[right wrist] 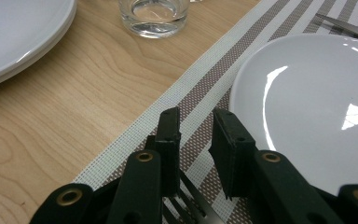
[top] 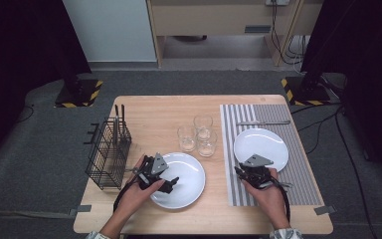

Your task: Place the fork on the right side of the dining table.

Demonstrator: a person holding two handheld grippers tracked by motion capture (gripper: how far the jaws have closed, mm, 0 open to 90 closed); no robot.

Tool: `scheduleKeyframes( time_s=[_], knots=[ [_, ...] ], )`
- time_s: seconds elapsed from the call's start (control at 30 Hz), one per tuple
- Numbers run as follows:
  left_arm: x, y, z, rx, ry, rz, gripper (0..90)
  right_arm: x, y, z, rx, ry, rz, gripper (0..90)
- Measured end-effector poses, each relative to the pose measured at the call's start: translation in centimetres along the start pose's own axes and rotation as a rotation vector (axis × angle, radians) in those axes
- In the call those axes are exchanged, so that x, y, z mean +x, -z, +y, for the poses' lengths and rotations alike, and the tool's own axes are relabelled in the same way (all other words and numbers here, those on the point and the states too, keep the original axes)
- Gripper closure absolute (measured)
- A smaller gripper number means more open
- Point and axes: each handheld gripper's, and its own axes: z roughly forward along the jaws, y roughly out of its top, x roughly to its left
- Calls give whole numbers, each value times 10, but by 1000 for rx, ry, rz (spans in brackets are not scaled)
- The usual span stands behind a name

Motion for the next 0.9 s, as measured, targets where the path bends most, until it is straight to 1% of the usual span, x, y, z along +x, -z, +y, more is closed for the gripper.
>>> scheduleKeyframes(
  time_s=[0.37, 0.43, 0.5, 0.57, 0.63, 0.67, 0.9],
  knots=[
    [0, 0, 0, 1, -1, 1, 40, 1, 2, -1, 3, 1, 11, 711],
    [0, 0, 0, 1, -1, 0, 40, 1, 2, -1, -2, 0, 7, 682],
    [0, 0, 0, 0, 0, 0, 40, 1, 3, -1, -19, 2, -4, 611],
    [0, 0, 0, 0, 0, 1, 40, 0, 4, -1, -27, -2, -18, 611],
    [0, 0, 0, 1, 0, 1, 40, -2, 4, -2, -23, -2, -29, 612],
    [0, 0, 0, 0, -1, 1, 40, -2, 3, -2, -14, -9, -31, 613],
    [0, 0, 0, 1, -2, -1, 40, -2, 2, -4, -5, 1, -31, 622]
  ],
)
